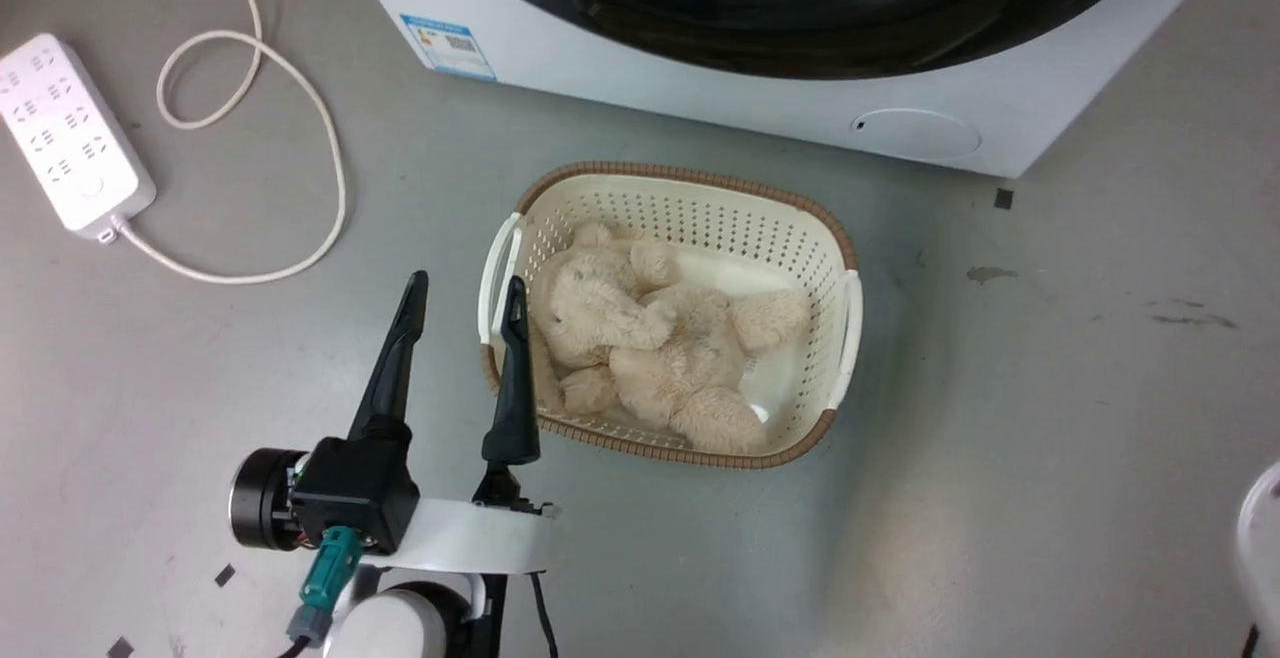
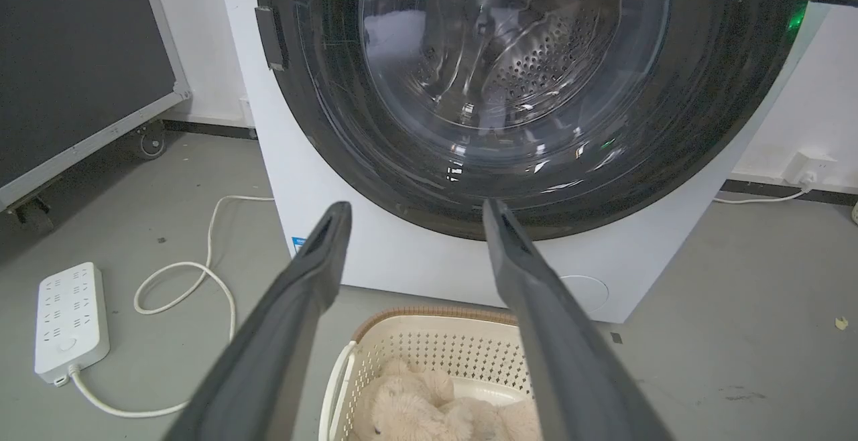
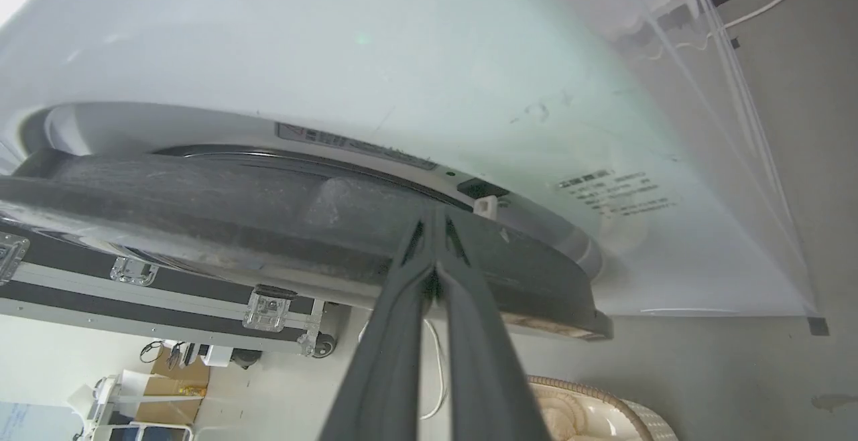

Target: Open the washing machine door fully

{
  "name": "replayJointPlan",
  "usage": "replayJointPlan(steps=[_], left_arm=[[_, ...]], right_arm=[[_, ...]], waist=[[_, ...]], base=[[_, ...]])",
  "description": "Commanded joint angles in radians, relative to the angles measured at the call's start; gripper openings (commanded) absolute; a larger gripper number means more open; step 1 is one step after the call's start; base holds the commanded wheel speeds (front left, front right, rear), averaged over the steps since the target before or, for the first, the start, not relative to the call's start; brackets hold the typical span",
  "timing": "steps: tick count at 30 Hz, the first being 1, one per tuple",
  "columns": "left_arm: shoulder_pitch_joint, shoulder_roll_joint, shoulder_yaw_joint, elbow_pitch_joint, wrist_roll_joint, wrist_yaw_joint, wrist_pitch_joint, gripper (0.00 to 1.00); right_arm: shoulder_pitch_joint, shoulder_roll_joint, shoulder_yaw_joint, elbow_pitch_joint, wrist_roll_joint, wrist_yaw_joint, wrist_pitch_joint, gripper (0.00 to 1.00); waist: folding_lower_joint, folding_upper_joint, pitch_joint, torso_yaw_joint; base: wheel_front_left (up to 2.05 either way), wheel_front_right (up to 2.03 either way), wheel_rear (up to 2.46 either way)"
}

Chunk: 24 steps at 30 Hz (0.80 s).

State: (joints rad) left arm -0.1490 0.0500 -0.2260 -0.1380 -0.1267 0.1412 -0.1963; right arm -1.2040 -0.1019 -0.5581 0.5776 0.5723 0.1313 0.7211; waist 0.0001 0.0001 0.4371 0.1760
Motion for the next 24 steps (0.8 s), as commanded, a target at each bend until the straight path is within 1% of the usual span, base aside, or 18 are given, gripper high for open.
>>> replayJointPlan(steps=[1,11,18,24], left_arm=[[-0.019,0.0,-0.011,-0.008,-0.009,0.01,-0.014,1.0],[-0.049,0.0,-0.039,-0.011,-0.021,0.022,-0.035,1.0],[-0.063,0.0,-0.052,-0.017,-0.034,0.035,-0.049,1.0],[-0.075,0.0,-0.066,-0.029,-0.039,0.044,-0.062,1.0]], right_arm=[[-0.052,-0.001,-0.024,0.019,0.009,0.0,0.025,0.0],[-0.182,0.011,-0.138,0.075,0.004,0.0,0.185,0.0],[-0.21,0.025,-0.194,0.072,-0.002,0.0,0.298,0.0],[-0.263,0.035,-0.265,0.067,-0.013,-0.001,0.345,0.0]], waist=[[-0.0001,-0.0001,0.01,0.007],[-0.0001,-0.0001,0.054,0.032],[-0.0001,-0.0001,0.066,0.042],[-0.0001,-0.0001,0.09,0.047]], base=[[0.0,0.0,0.0],[0.0,0.0,0.0],[0.0,0.0,0.0],[0.0,0.0,0.0]])
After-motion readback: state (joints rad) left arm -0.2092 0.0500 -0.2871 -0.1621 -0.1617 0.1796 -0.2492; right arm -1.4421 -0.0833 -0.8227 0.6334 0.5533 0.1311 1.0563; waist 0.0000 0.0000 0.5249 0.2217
